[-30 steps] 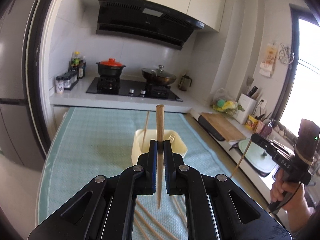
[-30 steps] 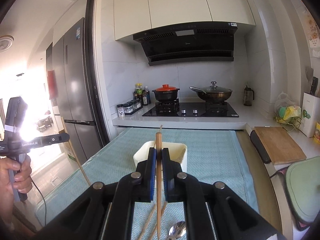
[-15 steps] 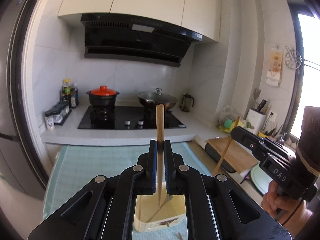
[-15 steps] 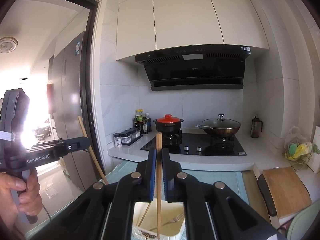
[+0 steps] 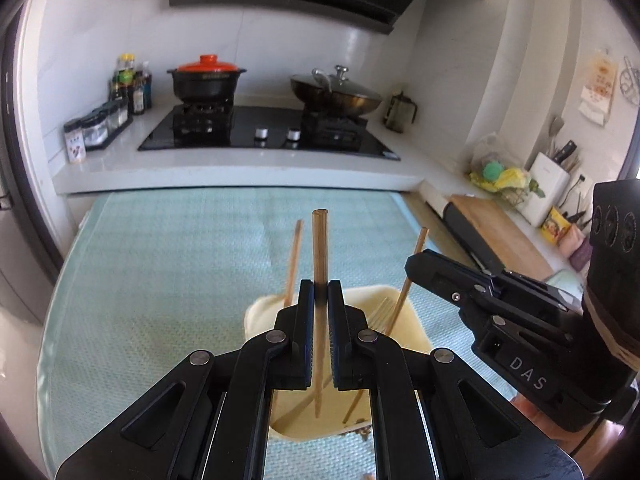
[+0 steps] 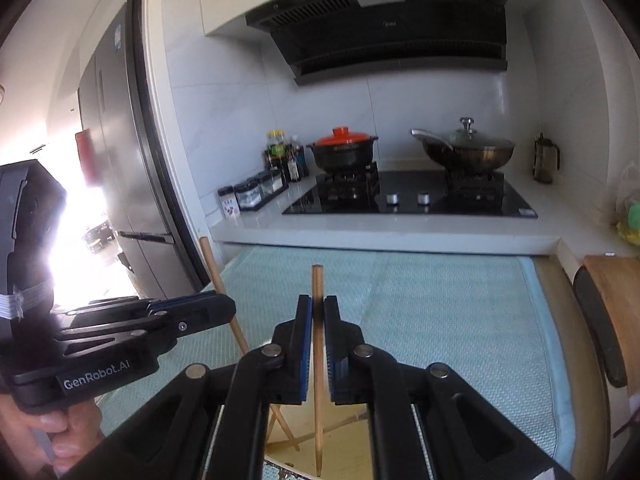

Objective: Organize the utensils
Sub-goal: 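Carry both chopsticks up to the cream holder and lower them inside, then open both tools to release the chopsticks and withdraw from the holder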

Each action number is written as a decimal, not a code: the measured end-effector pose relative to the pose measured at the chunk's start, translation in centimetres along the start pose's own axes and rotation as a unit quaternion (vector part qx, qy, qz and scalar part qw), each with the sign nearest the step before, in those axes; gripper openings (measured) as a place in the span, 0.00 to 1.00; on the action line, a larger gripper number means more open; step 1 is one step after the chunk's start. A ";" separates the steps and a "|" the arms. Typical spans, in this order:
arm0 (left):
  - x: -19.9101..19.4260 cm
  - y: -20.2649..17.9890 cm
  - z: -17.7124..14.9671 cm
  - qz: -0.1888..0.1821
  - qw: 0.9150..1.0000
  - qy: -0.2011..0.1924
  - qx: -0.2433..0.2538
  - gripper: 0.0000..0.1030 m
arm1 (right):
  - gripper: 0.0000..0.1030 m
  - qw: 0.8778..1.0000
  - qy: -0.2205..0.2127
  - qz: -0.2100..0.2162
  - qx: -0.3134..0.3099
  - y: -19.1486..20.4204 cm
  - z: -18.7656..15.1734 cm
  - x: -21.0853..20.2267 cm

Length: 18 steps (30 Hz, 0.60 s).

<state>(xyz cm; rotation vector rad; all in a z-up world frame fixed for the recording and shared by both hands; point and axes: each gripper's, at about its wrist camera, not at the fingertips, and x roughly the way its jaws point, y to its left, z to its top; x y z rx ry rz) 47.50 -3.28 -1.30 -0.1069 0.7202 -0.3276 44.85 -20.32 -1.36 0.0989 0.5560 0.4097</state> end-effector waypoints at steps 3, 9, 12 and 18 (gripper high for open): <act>1.5 0.3 -0.6 0.017 1.000 0.018 0.000 0.05 | 0.06 1.000 0.025 -0.006 0.007 -0.5 -1.0 1.7; -0.1 0.8 -1.2 0.040 0.999 0.008 -0.009 0.60 | 0.23 0.999 0.031 -0.037 0.017 -0.8 -0.3 1.1; -2.9 0.6 -2.1 0.053 0.999 0.001 0.005 0.63 | 0.55 0.998 -0.006 -0.044 0.032 -0.6 0.1 -2.3; -11.2 -0.8 -8.2 0.099 0.993 -0.027 0.064 0.97 | 0.60 0.998 -0.047 -0.051 0.010 0.7 -1.5 -11.2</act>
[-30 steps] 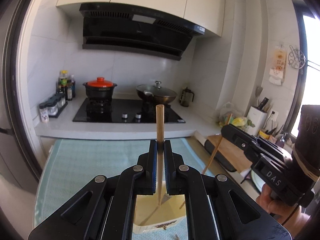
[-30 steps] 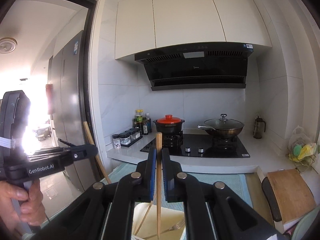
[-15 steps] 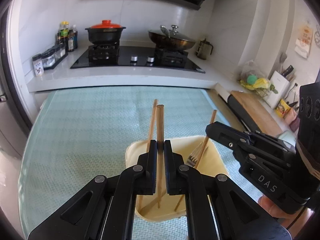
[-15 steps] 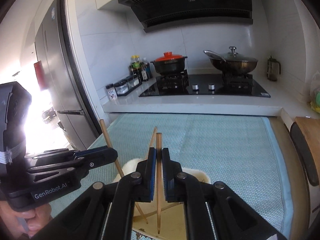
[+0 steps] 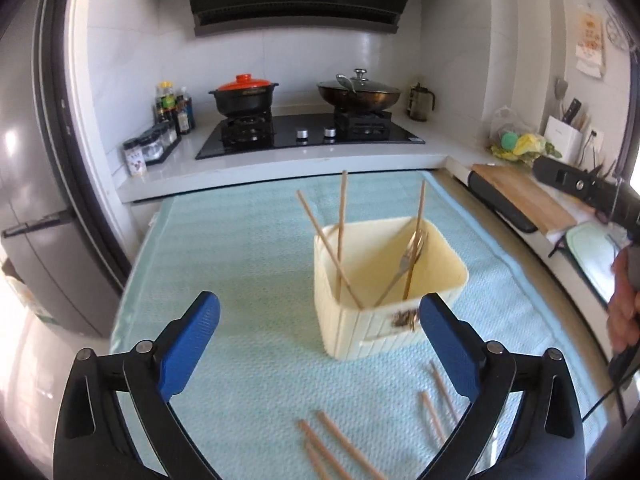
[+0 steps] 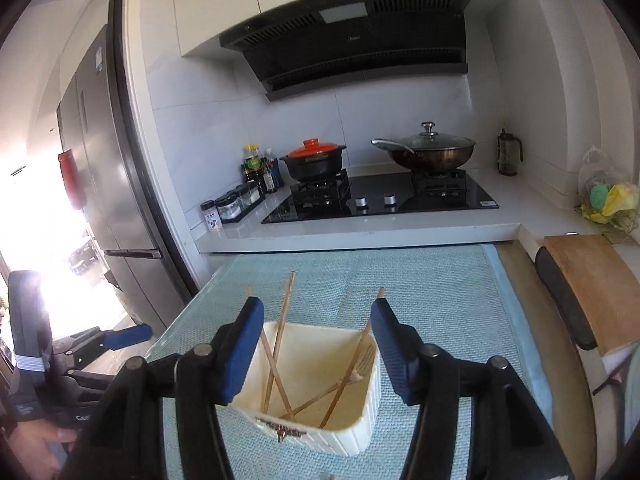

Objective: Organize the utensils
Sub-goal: 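Open both tools to release the chopsticks and withdraw from the holder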

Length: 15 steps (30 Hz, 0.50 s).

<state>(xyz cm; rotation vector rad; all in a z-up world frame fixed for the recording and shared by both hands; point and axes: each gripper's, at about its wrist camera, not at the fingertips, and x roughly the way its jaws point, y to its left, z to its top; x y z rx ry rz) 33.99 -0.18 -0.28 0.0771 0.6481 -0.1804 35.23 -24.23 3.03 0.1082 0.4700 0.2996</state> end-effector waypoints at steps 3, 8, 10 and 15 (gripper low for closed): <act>-3.4 -0.6 -4.6 0.022 1.000 0.001 0.015 0.99 | 0.70 0.999 -0.002 -0.021 -0.041 0.5 -2.5 -4.4; -6.6 -2.1 -11.7 0.046 0.999 0.011 -0.002 1.00 | 0.74 0.994 0.011 -0.069 -0.088 1.3 -9.2 -10.1; -7.2 -2.9 -13.8 0.052 0.998 0.023 -0.005 1.00 | 0.75 0.991 0.015 -0.089 -0.097 1.6 -12.0 -11.9; -9.5 -4.5 -18.0 0.100 0.995 0.012 -0.002 1.00 | 0.75 0.991 0.028 -0.103 -0.076 2.1 -18.5 -15.6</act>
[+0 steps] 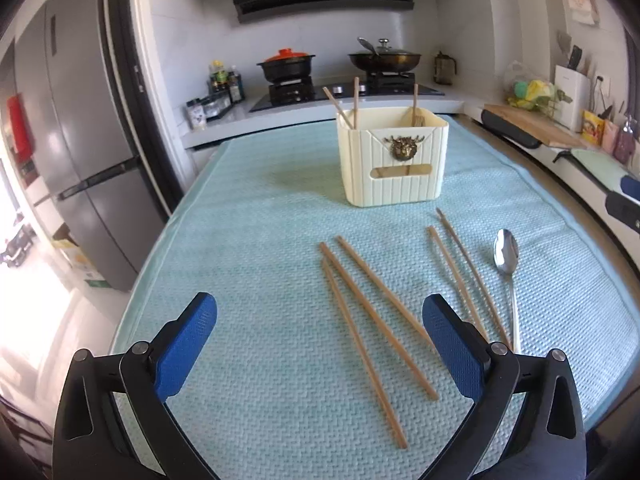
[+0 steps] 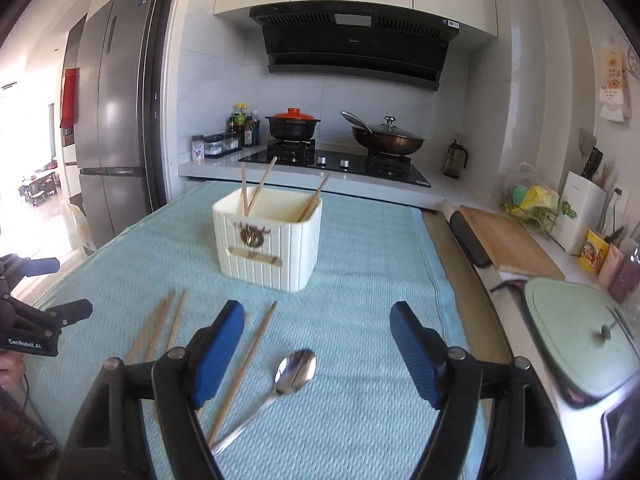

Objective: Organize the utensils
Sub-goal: 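Open both tools to release the chopsticks and withdraw from the holder, then move the right tool over the silver spoon while the left tool approaches the chopsticks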

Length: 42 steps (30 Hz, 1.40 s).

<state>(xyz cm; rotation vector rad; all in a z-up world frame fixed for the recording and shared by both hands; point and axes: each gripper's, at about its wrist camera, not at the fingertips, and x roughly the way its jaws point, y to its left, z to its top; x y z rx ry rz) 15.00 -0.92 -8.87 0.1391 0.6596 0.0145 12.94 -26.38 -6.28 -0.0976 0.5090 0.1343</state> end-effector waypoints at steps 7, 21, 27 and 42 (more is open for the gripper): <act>0.7 0.1 -2.8 -0.035 0.999 0.022 -0.020 0.99 | 0.75 1.000 0.007 -0.030 0.007 1.4 -7.1 -2.5; 1.2 1.2 -4.2 -0.085 0.992 0.056 -0.079 0.99 | 0.75 1.000 0.017 -0.014 0.012 2.6 -9.0 -2.2; 0.9 1.8 -4.3 -0.059 0.995 0.031 -0.069 0.99 | 0.75 0.999 0.012 -0.035 -0.010 3.3 -8.8 -1.9; 3.1 2.3 -5.1 -0.039 0.992 0.080 -0.086 0.99 | 0.75 0.999 0.036 -0.036 -0.005 3.0 -9.3 -0.8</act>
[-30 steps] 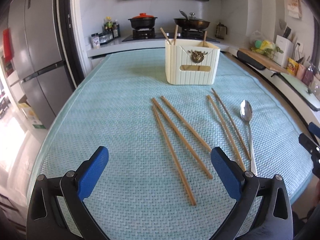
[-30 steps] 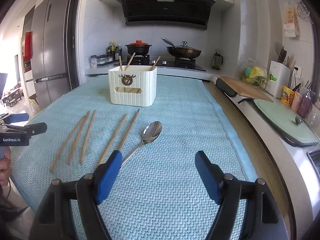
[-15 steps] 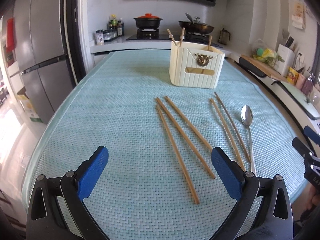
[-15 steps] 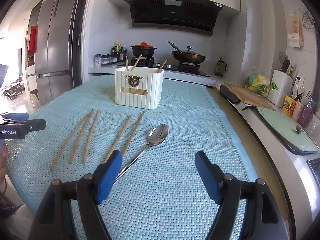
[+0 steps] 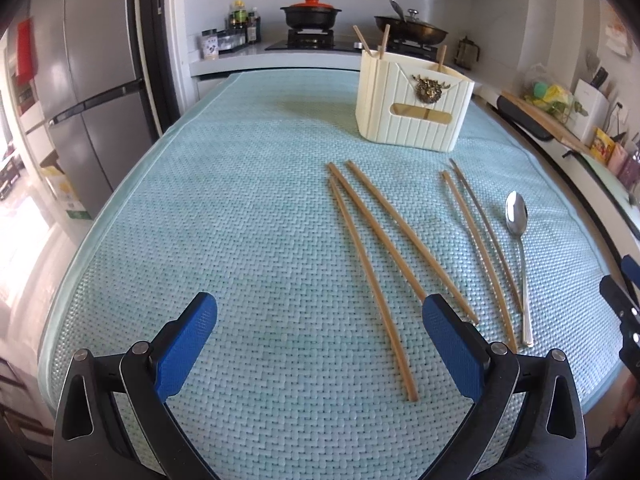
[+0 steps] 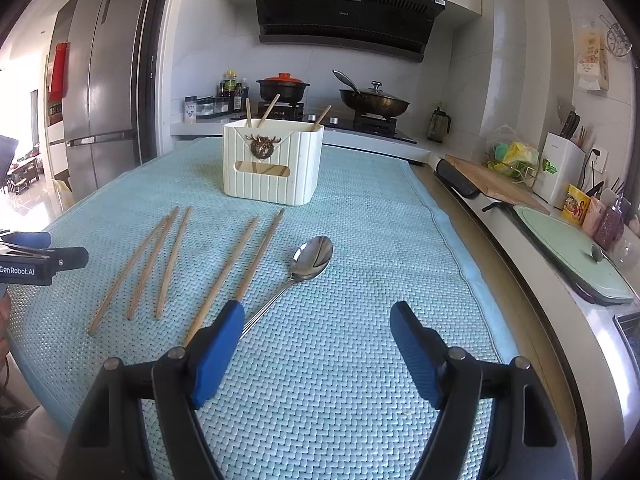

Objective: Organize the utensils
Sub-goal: 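Move the right tool over the silver spoon while the left tool approaches the chopsticks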

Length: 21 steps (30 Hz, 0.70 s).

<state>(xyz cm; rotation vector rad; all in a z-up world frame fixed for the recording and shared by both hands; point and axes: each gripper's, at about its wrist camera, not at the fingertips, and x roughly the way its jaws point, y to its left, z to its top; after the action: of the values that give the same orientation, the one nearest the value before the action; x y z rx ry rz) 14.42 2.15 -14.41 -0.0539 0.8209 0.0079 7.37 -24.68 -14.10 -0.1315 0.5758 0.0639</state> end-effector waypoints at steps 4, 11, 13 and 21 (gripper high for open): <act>0.2 1.0 -0.3 0.002 1.000 0.002 -0.020 0.99 | 0.75 1.000 0.005 -0.002 0.006 -0.2 0.0 0.0; 1.5 1.2 -0.5 0.003 0.999 0.029 -0.028 0.99 | 0.75 1.000 0.017 0.001 0.003 0.1 -0.6 0.4; 1.5 1.1 -0.4 0.005 0.999 0.028 -0.027 0.99 | 0.75 1.000 0.020 0.003 0.003 0.2 -0.7 0.5; 1.7 1.1 -0.7 0.009 0.999 0.036 -0.028 0.99 | 0.75 0.998 0.051 0.030 0.026 -0.1 -0.2 2.0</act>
<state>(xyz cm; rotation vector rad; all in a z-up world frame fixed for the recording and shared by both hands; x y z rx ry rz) 15.10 3.14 -16.17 -0.1000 0.8934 0.0454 8.92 -24.76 -15.37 -0.0666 0.6830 0.1010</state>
